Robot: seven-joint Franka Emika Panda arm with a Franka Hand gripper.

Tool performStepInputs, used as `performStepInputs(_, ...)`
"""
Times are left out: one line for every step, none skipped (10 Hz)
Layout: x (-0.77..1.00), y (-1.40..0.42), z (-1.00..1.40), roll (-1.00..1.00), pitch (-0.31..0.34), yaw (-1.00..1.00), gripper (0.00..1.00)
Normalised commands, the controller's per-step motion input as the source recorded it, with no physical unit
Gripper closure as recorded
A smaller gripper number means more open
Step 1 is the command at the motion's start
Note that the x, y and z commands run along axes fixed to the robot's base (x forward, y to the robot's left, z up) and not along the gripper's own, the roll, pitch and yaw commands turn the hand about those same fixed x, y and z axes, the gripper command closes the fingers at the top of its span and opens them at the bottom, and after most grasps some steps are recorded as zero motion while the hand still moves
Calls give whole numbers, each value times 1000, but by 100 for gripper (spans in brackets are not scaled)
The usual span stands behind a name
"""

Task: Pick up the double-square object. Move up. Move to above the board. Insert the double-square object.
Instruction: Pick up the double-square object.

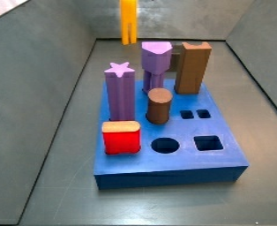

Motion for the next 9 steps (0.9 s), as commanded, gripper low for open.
performStepInputs(9, 586, 0, -70, 0, 340, 0)
performStepInputs(0, 651, 0, 0, 0, 537, 0)
performStepInputs(0, 597, -11, 0, 0, 586, 0)
performStepInputs(51, 543, -43, 0, 0, 583, 0)
performStepInputs(69, 474, -183, 0, -34, 640, 0)
performStepInputs(57, 443, -231, 0, -37, 680, 0)
performStepInputs(86, 451, -211, 0, -19, 646, 0)
performStepInputs(74, 534, -286, 0, 0, 554, 0)
performStepInputs(0, 543, -320, 6, 0, 511, 0)
